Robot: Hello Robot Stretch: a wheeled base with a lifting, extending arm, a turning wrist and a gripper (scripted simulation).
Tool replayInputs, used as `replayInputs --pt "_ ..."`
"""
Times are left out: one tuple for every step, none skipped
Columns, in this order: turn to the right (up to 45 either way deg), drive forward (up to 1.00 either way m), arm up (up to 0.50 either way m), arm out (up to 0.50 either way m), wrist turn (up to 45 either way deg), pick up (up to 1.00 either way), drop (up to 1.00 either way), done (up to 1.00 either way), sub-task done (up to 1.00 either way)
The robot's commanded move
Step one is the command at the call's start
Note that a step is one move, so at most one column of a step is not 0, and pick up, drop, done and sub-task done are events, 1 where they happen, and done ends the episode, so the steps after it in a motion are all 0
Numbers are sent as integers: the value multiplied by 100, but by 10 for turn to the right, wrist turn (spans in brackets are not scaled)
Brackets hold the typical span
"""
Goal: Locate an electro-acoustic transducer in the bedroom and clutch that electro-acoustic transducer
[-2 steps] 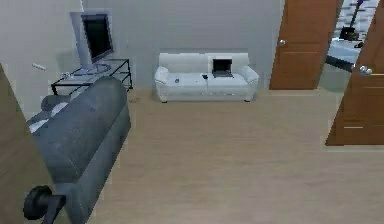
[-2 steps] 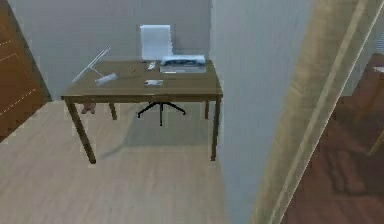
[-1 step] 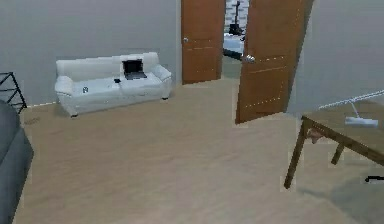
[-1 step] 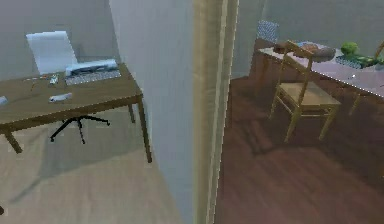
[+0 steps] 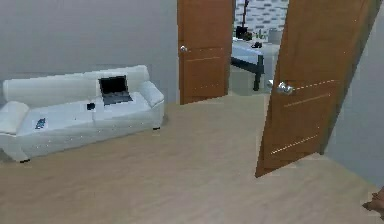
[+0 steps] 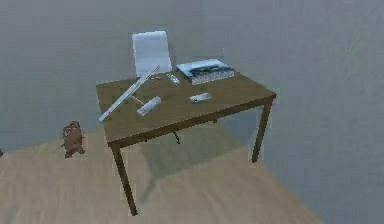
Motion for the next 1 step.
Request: replayInputs --pt "0 100 0 0 0 0 0 0 0"
